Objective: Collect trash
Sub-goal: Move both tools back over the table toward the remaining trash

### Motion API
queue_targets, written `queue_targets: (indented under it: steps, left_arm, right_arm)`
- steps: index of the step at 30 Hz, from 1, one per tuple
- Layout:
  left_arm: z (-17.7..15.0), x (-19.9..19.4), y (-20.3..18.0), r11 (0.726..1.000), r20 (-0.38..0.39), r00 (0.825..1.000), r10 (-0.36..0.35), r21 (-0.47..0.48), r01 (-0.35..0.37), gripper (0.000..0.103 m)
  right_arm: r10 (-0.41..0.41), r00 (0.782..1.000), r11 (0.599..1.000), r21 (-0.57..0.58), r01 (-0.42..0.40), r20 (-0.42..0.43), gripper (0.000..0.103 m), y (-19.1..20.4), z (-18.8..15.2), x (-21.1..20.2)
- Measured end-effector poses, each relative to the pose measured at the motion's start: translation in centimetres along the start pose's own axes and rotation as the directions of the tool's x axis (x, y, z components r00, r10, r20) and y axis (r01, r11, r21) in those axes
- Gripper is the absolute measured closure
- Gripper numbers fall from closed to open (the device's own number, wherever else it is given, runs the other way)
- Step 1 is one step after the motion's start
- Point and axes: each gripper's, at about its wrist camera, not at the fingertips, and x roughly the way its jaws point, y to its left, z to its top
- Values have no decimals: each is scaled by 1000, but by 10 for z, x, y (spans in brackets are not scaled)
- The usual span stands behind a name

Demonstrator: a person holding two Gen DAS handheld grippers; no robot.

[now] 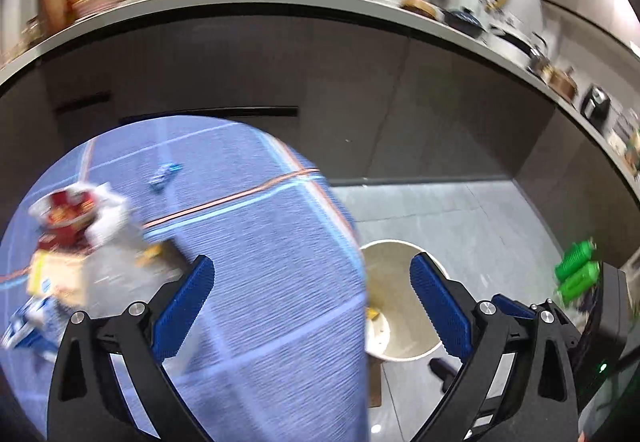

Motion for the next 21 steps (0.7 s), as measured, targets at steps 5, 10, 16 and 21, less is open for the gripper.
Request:
queue_targets:
  steps: [5, 10, 16, 21]
  left_arm:
    - [-19, -41, 56, 992, 10, 996, 83, -101, -82, 8]
    - [-42, -76, 111, 967, 5, 990, 144, -212, -139, 8]
    - [-69, -108, 168, 933, 0, 977, 214, -297, -205, 8]
    - [-88, -118, 198, 918, -24, 972, 233, -323, -228, 8]
  right_arm:
    - [75, 995, 997, -7, -75, 60, 3, 26, 14, -11]
    - [181, 978, 984, -19, -180, 103, 3, 56, 28, -21]
    - [197, 979, 973, -130, -189, 51, 3, 105, 40, -15]
    - [240, 970, 963, -133, -236, 21, 3, 136, 48, -9]
